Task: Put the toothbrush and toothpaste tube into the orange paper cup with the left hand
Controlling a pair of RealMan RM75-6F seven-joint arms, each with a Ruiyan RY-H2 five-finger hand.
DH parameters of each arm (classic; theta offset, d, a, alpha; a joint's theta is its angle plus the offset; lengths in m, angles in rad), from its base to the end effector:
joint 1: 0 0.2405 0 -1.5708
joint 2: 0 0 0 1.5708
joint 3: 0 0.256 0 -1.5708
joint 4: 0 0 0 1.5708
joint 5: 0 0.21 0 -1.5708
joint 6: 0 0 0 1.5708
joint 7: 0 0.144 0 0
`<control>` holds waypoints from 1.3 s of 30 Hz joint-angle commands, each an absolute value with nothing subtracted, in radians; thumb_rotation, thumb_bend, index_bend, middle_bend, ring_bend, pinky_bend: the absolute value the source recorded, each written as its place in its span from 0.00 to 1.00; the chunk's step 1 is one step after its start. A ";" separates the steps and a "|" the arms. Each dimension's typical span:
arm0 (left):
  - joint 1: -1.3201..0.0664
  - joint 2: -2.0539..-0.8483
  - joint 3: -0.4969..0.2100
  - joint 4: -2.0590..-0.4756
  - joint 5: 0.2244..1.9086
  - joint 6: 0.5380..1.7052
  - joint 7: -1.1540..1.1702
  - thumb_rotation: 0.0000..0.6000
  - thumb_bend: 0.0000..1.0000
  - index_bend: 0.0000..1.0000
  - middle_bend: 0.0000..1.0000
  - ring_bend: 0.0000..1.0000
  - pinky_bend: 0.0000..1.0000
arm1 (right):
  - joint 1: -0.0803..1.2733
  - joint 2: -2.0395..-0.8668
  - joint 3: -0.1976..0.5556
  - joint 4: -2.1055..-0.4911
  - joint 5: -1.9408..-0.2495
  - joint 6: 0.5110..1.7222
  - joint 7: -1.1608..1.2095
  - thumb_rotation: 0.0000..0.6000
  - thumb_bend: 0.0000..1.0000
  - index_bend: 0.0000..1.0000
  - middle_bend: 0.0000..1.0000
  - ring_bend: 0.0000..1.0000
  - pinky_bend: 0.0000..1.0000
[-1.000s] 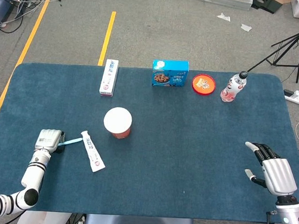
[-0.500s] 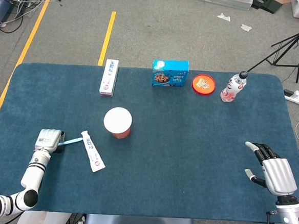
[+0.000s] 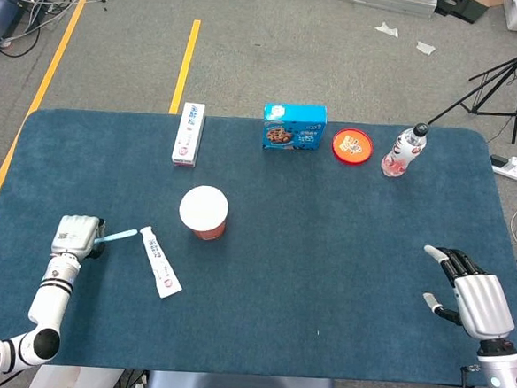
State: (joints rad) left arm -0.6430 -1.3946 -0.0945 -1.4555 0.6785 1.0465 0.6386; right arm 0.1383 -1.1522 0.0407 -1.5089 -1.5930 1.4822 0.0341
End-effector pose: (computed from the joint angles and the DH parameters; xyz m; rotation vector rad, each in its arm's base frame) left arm -0.2778 0.3372 0.0515 -1.5495 -0.9598 -0.3785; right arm -0.3074 -0.1966 0.1511 1.5060 -0.8125 0.9551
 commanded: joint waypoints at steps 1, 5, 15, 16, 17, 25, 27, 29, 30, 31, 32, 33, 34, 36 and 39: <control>-0.643 -1.364 -0.110 -1.491 0.682 1.074 0.646 1.00 0.39 0.56 1.00 1.00 1.00 | 0.138 -1.152 0.040 -1.510 -1.595 1.485 0.036 1.00 0.17 0.22 0.26 0.22 0.52; -0.642 -1.327 -0.129 -1.547 0.681 1.107 0.651 1.00 0.40 0.56 1.00 1.00 1.00 | 0.135 -1.150 0.039 -1.513 -1.601 1.491 0.041 1.00 0.17 0.22 0.26 0.22 0.52; -0.646 -1.250 -0.165 -1.691 0.662 1.141 0.649 1.00 0.40 0.56 1.00 1.00 1.00 | 0.118 -1.133 0.041 -1.528 -1.625 1.546 0.067 1.00 0.17 0.22 0.26 0.22 0.52; -0.647 -1.245 -0.169 -1.704 0.660 1.141 0.644 1.00 0.40 0.56 1.00 1.00 1.00 | 0.115 -1.130 0.042 -1.530 -1.628 1.555 0.072 1.00 0.17 0.22 0.26 0.22 0.52; -0.649 -1.242 -0.173 -1.714 0.658 1.141 0.642 1.00 0.40 0.56 1.00 1.00 1.00 | 0.112 -1.128 0.043 -1.531 -1.629 1.561 0.077 1.00 0.17 0.22 0.26 0.22 0.52; -0.672 -1.230 -0.220 -1.773 0.637 1.163 0.621 1.00 0.40 0.56 1.00 1.00 1.00 | 0.102 -1.111 0.053 -1.531 -1.624 1.587 0.120 1.00 0.17 0.22 0.26 0.22 0.52; -0.680 -1.228 -0.235 -1.779 0.625 1.161 0.613 1.00 0.40 0.56 1.00 1.00 1.00 | 0.100 -1.108 0.056 -1.531 -1.623 1.591 0.129 1.00 0.17 0.22 0.26 0.22 0.52; -0.690 -1.227 -0.253 -1.787 0.608 1.155 0.598 1.00 0.40 0.56 1.00 1.00 1.00 | 0.098 -1.105 0.058 -1.531 -1.621 1.595 0.138 1.00 0.17 0.22 0.26 0.22 0.52; -0.694 -1.226 -0.261 -1.790 0.601 1.151 0.592 1.00 0.40 0.56 1.00 1.00 1.00 | 0.097 -1.103 0.059 -1.531 -1.620 1.596 0.142 1.00 0.17 0.22 0.26 0.22 0.52; -0.701 -1.226 -0.271 -1.794 0.591 1.145 0.585 1.00 0.40 0.56 1.00 1.00 1.00 | 0.097 -1.102 0.060 -1.530 -1.619 1.597 0.147 1.00 0.17 0.22 0.26 0.22 0.52; -0.707 -1.228 -0.278 -1.796 0.584 1.140 0.579 1.00 0.41 0.56 1.00 1.00 1.00 | 0.097 -1.101 0.061 -1.530 -1.619 1.598 0.149 1.00 0.17 0.22 0.26 0.22 0.52; -0.713 -1.229 -0.283 -1.797 0.576 1.134 0.575 1.00 0.41 0.56 1.00 1.00 1.00 | 0.096 -1.100 0.061 -1.530 -1.619 1.598 0.152 1.00 0.17 0.22 0.26 0.22 0.52; -0.721 -1.232 -0.290 -1.798 0.566 1.127 0.571 1.00 0.41 0.56 1.00 1.00 1.00 | 0.096 -1.099 0.061 -1.529 -1.619 1.598 0.155 1.00 0.17 0.22 0.26 0.22 0.52; -0.733 -1.237 -0.299 -1.798 0.553 1.118 0.565 1.00 0.41 0.56 1.00 1.00 1.00 | 0.096 -1.098 0.061 -1.528 -1.619 1.598 0.159 1.00 0.17 0.22 0.26 0.22 0.52; -0.754 -1.250 -0.312 -1.793 0.544 1.117 0.560 1.00 0.41 0.56 1.00 1.00 1.00 | 0.096 -1.096 0.062 -1.527 -1.619 1.597 0.164 1.00 0.17 0.22 0.26 0.22 0.52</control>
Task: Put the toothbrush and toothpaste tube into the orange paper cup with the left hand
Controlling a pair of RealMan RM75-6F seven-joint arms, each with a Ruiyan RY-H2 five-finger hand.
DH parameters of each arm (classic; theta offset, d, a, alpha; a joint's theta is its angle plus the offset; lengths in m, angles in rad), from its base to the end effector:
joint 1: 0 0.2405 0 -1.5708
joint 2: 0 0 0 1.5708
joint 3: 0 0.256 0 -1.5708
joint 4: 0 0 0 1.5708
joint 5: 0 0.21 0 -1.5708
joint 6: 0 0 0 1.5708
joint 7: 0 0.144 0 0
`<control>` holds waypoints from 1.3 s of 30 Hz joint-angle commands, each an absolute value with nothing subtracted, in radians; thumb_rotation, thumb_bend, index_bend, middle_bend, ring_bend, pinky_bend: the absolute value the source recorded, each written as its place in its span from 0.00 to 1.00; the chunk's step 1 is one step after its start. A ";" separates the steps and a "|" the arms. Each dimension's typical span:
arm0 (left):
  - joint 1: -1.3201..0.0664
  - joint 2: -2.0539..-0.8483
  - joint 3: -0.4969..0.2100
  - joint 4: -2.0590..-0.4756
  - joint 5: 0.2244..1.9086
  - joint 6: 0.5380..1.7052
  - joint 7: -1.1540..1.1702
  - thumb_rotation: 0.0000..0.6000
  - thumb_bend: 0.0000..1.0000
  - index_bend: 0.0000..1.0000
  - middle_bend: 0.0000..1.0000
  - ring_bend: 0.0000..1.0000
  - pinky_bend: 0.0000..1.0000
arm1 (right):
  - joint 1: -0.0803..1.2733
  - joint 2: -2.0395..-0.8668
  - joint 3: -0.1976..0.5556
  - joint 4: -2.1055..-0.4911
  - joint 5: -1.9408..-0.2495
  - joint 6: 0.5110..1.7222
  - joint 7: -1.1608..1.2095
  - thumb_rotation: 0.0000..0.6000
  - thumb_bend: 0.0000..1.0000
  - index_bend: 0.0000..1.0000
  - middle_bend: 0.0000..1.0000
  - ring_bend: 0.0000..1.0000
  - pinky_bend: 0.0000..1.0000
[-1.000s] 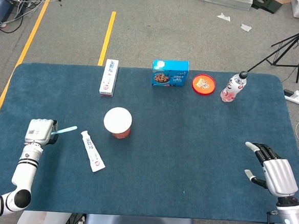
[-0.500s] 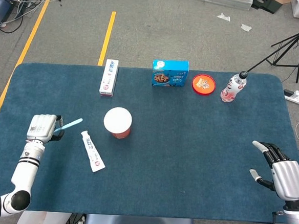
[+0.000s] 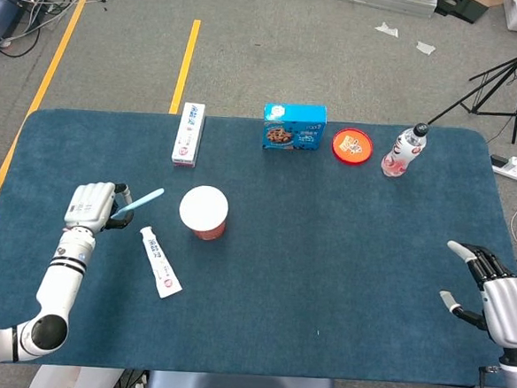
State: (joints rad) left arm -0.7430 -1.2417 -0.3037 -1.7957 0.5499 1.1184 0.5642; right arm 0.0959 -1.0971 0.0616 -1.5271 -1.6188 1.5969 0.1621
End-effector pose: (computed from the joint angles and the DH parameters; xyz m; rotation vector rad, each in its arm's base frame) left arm -0.1697 0.3616 0.0950 -1.4439 -1.1288 -0.7591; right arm -0.3032 -0.1861 0.1828 1.4113 -0.8021 1.0976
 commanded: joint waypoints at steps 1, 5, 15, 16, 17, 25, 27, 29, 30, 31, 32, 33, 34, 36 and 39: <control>-0.762 -1.257 -0.315 -1.791 0.543 1.121 0.560 1.00 0.41 0.56 1.00 1.00 1.00 | 0.096 -1.096 0.062 -1.526 -1.618 1.597 0.166 1.00 0.17 0.22 0.26 0.22 0.52; -0.787 -1.278 -0.326 -1.786 0.541 1.141 0.567 1.00 0.41 0.56 1.00 1.00 1.00 | 0.095 -1.094 0.062 -1.525 -1.618 1.595 0.170 1.00 0.17 0.22 0.26 0.22 0.52; -0.854 -1.331 -0.380 -1.757 0.497 1.157 0.559 1.00 0.41 0.56 1.00 1.00 1.00 | 0.097 -1.090 0.064 -1.524 -1.615 1.588 0.180 1.00 0.17 0.22 0.26 0.22 0.52; -0.859 -1.336 -0.387 -1.753 0.490 1.154 0.553 1.00 0.41 0.56 1.00 1.00 1.00 | 0.097 -1.089 0.064 -1.524 -1.615 1.588 0.182 1.00 0.17 0.22 0.26 0.22 0.52; -0.866 -1.342 -0.393 -1.748 0.483 1.150 0.547 1.00 0.41 0.57 1.00 1.00 1.00 | 0.097 -1.088 0.064 -1.524 -1.615 1.588 0.185 1.00 0.17 0.22 0.26 0.22 0.52; -0.889 -1.393 -0.432 -1.702 0.492 1.130 0.458 1.00 0.41 0.58 1.00 1.00 1.00 | 0.097 -1.083 0.064 -1.520 -1.614 1.585 0.204 1.00 0.17 0.22 0.26 0.22 0.52; -0.891 -1.404 -0.439 -1.691 0.502 1.128 0.434 1.00 0.41 0.58 1.00 1.00 1.00 | 0.098 -1.082 0.063 -1.519 -1.616 1.583 0.204 1.00 0.17 0.22 0.26 0.22 0.52; -0.892 -1.417 -0.448 -1.681 0.514 1.124 0.402 1.00 0.41 0.58 1.00 1.00 1.00 | 0.098 -1.082 0.062 -1.519 -1.616 1.581 0.202 1.00 0.17 0.22 0.26 0.22 0.52; -0.892 -1.423 -0.452 -1.679 0.516 1.122 0.389 1.00 0.41 0.58 1.00 1.00 1.00 | 0.098 -1.082 0.062 -1.519 -1.616 1.580 0.202 1.00 0.17 0.22 0.26 0.22 0.52; -0.893 -1.428 -0.457 -1.676 0.518 1.122 0.376 1.00 0.41 0.59 1.00 1.00 1.00 | 0.099 -1.082 0.062 -1.520 -1.616 1.579 0.202 1.00 0.17 0.22 0.26 0.22 0.52; -0.894 -1.437 -0.462 -1.673 0.523 1.120 0.360 1.00 0.41 0.59 1.00 1.00 1.00 | 0.099 -1.082 0.062 -1.520 -1.616 1.579 0.201 1.00 0.17 0.22 0.26 0.22 0.52; -0.895 -1.444 -0.464 -1.668 0.527 1.119 0.349 1.00 0.41 0.60 1.00 1.00 1.00 | 0.099 -1.082 0.062 -1.520 -1.615 1.578 0.201 1.00 0.17 0.22 0.26 0.22 0.52; -0.896 -1.450 -0.466 -1.663 0.530 1.118 0.340 1.00 0.41 0.60 1.00 1.00 1.00 | 0.099 -1.082 0.062 -1.520 -1.615 1.577 0.201 1.00 0.17 0.22 0.26 0.22 0.52; -0.898 -1.463 -0.470 -1.656 0.534 1.114 0.320 1.00 0.41 0.60 1.00 1.00 1.00 | 0.100 -1.081 0.062 -1.519 -1.613 1.575 0.200 1.00 0.17 0.22 0.26 0.22 0.52; -0.902 -1.476 -0.476 -1.654 0.525 1.099 0.297 1.00 0.41 0.60 1.00 1.00 1.00 | 0.101 -1.081 0.063 -1.519 -1.611 1.572 0.202 1.00 0.17 0.22 0.26 0.22 0.52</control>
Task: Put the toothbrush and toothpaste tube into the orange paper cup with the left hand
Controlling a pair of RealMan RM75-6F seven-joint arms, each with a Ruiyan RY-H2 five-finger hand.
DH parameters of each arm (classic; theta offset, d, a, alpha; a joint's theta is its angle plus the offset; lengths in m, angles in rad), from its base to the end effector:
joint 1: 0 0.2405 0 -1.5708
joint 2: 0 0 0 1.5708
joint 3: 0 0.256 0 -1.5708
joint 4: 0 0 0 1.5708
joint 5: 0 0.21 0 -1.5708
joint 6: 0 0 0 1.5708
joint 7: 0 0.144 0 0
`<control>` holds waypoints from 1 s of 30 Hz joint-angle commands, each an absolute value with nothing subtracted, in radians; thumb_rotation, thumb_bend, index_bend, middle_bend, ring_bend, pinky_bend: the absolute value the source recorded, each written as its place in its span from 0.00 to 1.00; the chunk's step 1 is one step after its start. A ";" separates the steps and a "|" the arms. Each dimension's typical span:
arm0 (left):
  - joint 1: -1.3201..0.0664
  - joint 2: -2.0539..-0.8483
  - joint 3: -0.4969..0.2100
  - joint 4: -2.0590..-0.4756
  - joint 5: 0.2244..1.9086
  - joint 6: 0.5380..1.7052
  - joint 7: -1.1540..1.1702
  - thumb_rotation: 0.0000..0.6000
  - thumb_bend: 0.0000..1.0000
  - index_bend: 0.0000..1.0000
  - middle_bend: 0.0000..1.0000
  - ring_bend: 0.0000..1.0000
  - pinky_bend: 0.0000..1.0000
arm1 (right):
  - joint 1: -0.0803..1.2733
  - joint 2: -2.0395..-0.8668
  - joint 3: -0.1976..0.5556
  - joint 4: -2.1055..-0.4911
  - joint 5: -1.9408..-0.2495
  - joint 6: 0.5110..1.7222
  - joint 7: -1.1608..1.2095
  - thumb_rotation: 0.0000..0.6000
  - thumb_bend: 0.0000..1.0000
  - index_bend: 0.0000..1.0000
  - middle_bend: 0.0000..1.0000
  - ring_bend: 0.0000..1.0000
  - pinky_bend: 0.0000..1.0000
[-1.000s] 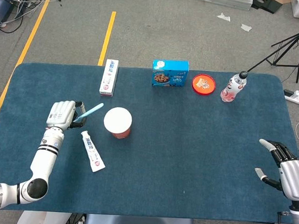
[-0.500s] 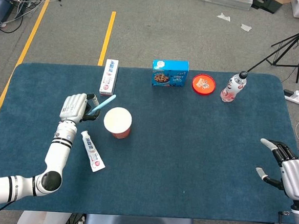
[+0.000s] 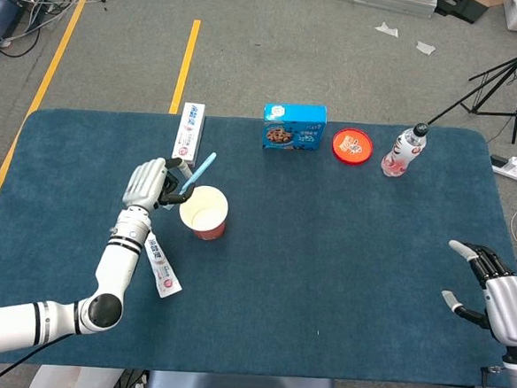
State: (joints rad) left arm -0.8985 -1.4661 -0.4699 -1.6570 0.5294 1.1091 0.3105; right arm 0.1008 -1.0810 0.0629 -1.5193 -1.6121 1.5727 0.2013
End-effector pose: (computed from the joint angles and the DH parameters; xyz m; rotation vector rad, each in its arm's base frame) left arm -0.0815 0.4012 0.0550 -1.3150 -1.3859 -1.1939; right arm -0.3070 -0.1886 0.1865 1.4165 -0.8314 1.0935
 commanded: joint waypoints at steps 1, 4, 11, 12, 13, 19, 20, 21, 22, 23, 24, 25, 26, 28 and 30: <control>-0.904 -1.478 -0.477 -1.654 0.525 1.096 0.292 1.00 0.41 0.60 1.00 1.00 1.00 | 0.101 -1.081 0.064 -1.519 -1.611 1.571 0.202 1.00 0.17 0.22 0.26 0.22 0.52; -0.912 -1.494 -0.481 -1.646 0.528 1.086 0.275 1.00 0.41 0.60 1.00 1.00 1.00 | 0.102 -1.080 0.064 -1.519 -1.609 1.568 0.203 1.00 0.17 0.22 0.26 0.22 0.52; -0.925 -1.534 -0.491 -1.622 0.548 1.094 0.237 1.00 0.41 0.61 1.00 1.00 1.00 | 0.101 -1.079 0.062 -1.519 -1.614 1.572 0.208 1.00 0.17 0.22 0.26 0.22 0.52; -0.927 -1.540 -0.492 -1.616 0.549 1.095 0.232 1.00 0.41 0.61 1.00 1.00 1.00 | 0.101 -1.079 0.062 -1.519 -1.614 1.571 0.208 1.00 0.17 0.22 0.26 0.22 0.52; -0.928 -1.548 -0.493 -1.609 0.554 1.095 0.223 1.00 0.41 0.61 1.00 1.00 1.00 | 0.102 -1.079 0.062 -1.519 -1.614 1.570 0.207 1.00 0.17 0.22 0.26 0.22 0.52; -0.927 -1.585 -0.487 -1.557 0.564 1.089 0.192 1.00 0.41 0.61 1.00 1.00 1.00 | 0.103 -1.079 0.061 -1.520 -1.614 1.568 0.205 1.00 0.17 0.22 0.26 0.22 0.52; -0.927 -1.590 -0.485 -1.549 0.563 1.087 0.190 1.00 0.41 0.61 1.00 1.00 1.00 | 0.102 -1.079 0.061 -1.520 -1.614 1.568 0.205 1.00 0.17 0.22 0.26 0.22 0.52; -0.927 -1.596 -0.483 -1.539 0.563 1.085 0.187 1.00 0.41 0.61 1.00 1.00 1.00 | 0.102 -1.078 0.061 -1.520 -1.614 1.568 0.206 1.00 0.17 0.22 0.26 0.22 0.52; -0.926 -1.601 -0.482 -1.532 0.563 1.084 0.185 1.00 0.41 0.61 1.00 1.00 1.00 | 0.103 -1.078 0.062 -1.520 -1.614 1.568 0.207 1.00 0.17 0.22 0.26 0.22 0.52; -0.926 -1.605 -0.481 -1.525 0.564 1.084 0.182 1.00 0.41 0.61 1.00 1.00 1.00 | 0.103 -1.078 0.062 -1.520 -1.613 1.568 0.207 1.00 0.17 0.22 0.26 0.22 0.52; -0.926 -1.610 -0.479 -1.519 0.564 1.081 0.180 1.00 0.41 0.61 1.00 1.00 1.00 | 0.103 -1.078 0.062 -1.519 -1.612 1.567 0.208 1.00 0.17 0.22 0.26 0.22 0.52; -0.925 -1.613 -0.479 -1.515 0.565 1.078 0.178 1.00 0.41 0.61 1.00 1.00 1.00 | 0.103 -1.078 0.062 -1.519 -1.611 1.566 0.208 1.00 0.17 0.22 0.26 0.22 0.52; -0.925 -1.616 -0.478 -1.511 0.565 1.077 0.177 1.00 0.41 0.61 1.00 1.00 1.00 | 0.103 -1.078 0.063 -1.518 -1.610 1.565 0.208 1.00 0.17 0.22 0.26 0.22 0.52; -0.925 -1.622 -0.477 -1.507 0.567 1.073 0.175 1.00 0.41 0.61 1.00 1.00 1.00 | 0.104 -1.077 0.063 -1.519 -1.609 1.564 0.209 1.00 0.17 0.22 0.26 0.22 0.52; -0.924 -1.626 -0.474 -1.504 0.570 1.072 0.175 1.00 0.41 0.61 1.00 1.00 1.00 | 0.104 -1.077 0.063 -1.519 -1.610 1.564 0.210 1.00 0.17 0.22 0.26 0.22 0.52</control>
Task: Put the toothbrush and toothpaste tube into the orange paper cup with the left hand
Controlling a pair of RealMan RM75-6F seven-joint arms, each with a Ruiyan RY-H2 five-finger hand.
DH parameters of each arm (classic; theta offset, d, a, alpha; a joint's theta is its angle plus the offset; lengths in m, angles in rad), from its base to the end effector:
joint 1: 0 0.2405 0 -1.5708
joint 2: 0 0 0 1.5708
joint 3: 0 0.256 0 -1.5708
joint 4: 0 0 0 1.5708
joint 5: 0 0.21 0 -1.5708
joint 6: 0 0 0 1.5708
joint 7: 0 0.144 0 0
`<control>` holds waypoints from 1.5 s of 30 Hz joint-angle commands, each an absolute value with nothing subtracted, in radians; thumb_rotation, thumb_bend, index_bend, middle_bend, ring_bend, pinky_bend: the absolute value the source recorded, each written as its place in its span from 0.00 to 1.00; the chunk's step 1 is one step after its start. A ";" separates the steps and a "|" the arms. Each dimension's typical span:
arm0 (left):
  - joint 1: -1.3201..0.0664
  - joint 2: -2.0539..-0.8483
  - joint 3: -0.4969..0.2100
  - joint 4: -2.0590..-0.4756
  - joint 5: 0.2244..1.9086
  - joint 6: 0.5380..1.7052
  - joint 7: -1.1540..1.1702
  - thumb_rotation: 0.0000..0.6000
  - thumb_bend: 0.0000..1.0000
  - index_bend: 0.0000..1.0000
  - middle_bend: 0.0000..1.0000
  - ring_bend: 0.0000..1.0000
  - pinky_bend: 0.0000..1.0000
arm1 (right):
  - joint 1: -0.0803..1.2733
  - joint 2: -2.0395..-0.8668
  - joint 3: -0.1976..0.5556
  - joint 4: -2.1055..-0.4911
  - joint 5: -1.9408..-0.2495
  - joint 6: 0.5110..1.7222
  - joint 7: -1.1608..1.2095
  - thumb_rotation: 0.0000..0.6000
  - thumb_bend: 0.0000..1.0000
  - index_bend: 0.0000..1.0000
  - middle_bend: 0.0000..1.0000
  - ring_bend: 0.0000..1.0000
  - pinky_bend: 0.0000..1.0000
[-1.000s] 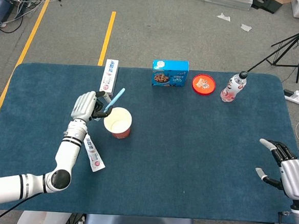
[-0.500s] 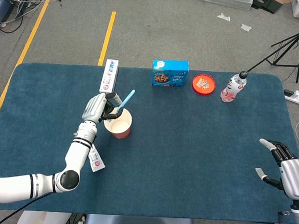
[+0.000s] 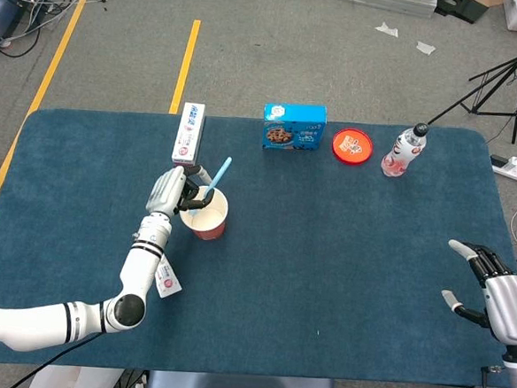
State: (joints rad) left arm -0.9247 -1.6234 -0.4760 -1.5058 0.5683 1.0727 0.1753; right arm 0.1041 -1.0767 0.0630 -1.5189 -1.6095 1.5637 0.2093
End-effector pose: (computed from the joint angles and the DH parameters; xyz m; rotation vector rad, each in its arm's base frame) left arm -0.0746 0.4059 0.0109 -1.2589 -1.5259 -1.2754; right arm -0.3076 -0.1899 0.1870 1.4194 -0.8398 1.0910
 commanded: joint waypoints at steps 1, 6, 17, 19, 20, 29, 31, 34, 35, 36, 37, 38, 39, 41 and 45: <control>-0.923 -1.628 -0.472 -1.503 0.572 1.071 0.176 1.00 0.41 0.61 1.00 1.00 1.00 | 0.104 -1.076 0.063 -1.519 -1.610 1.564 0.210 1.00 0.17 0.22 0.26 0.22 0.52; -0.918 -1.637 -0.469 -1.495 0.576 1.066 0.170 1.00 0.41 0.60 1.00 1.00 1.00 | 0.104 -1.076 0.062 -1.519 -1.611 1.564 0.212 1.00 0.17 0.22 0.26 0.22 0.52; -0.908 -1.644 -0.467 -1.483 0.583 1.057 0.168 1.00 0.41 0.52 1.00 1.00 1.00 | 0.104 -1.076 0.062 -1.519 -1.610 1.563 0.210 1.00 0.17 0.22 0.26 0.22 0.52; -0.907 -1.641 -0.467 -1.485 0.582 1.054 0.170 1.00 0.41 0.50 1.00 1.00 1.00 | 0.105 -1.076 0.062 -1.519 -1.610 1.563 0.208 1.00 0.17 0.22 0.26 0.22 0.52; -0.907 -1.640 -0.468 -1.485 0.583 1.054 0.171 1.00 0.41 0.49 1.00 1.00 1.00 | 0.105 -1.077 0.062 -1.519 -1.611 1.563 0.208 1.00 0.17 0.22 0.26 0.22 0.52; -0.899 -1.628 -0.470 -1.497 0.578 1.050 0.178 1.00 0.32 0.45 1.00 1.00 1.00 | 0.105 -1.078 0.062 -1.519 -1.611 1.562 0.204 1.00 0.17 0.22 0.26 0.22 0.52; -0.898 -1.625 -0.470 -1.500 0.577 1.049 0.179 1.00 0.30 0.45 1.00 1.00 1.00 | 0.105 -1.078 0.062 -1.519 -1.611 1.562 0.203 1.00 0.17 0.22 0.26 0.22 0.52; -0.895 -1.622 -0.470 -1.504 0.578 1.050 0.181 1.00 0.30 0.44 1.00 1.00 1.00 | 0.105 -1.078 0.062 -1.519 -1.611 1.561 0.201 1.00 0.17 0.22 0.26 0.22 0.52; -0.894 -1.620 -0.469 -1.506 0.579 1.051 0.181 1.00 0.30 0.44 1.00 1.00 1.00 | 0.106 -1.078 0.062 -1.519 -1.610 1.561 0.202 1.00 0.17 0.22 0.26 0.22 0.52; -0.893 -1.618 -0.469 -1.509 0.581 1.053 0.181 1.00 0.30 0.44 1.00 1.00 1.00 | 0.106 -1.078 0.062 -1.519 -1.610 1.560 0.202 1.00 0.17 0.22 0.26 0.22 0.52; -0.891 -1.614 -0.468 -1.516 0.584 1.055 0.183 1.00 0.30 0.44 1.00 1.00 1.00 | 0.106 -1.078 0.062 -1.519 -1.609 1.559 0.202 1.00 0.17 0.22 0.26 0.22 0.52; -0.889 -1.610 -0.466 -1.522 0.588 1.058 0.186 1.00 0.30 0.44 1.00 1.00 1.00 | 0.107 -1.078 0.063 -1.519 -1.609 1.558 0.203 1.00 0.17 0.22 0.26 0.22 0.52; -0.887 -1.605 -0.463 -1.531 0.594 1.062 0.191 1.00 0.30 0.44 1.00 1.00 1.00 | 0.107 -1.077 0.063 -1.519 -1.608 1.557 0.204 1.00 0.17 0.22 0.26 0.22 0.52; -0.880 -1.586 -0.451 -1.559 0.615 1.079 0.210 1.00 0.30 0.44 1.00 1.00 1.00 | 0.107 -1.076 0.063 -1.519 -1.607 1.557 0.207 1.00 0.17 0.22 0.26 0.22 0.52; -0.858 -1.526 -0.421 -1.635 0.666 1.122 0.262 1.00 0.30 0.44 1.00 1.00 1.00 | 0.106 -1.075 0.063 -1.520 -1.608 1.560 0.211 1.00 0.17 0.22 0.26 0.22 0.52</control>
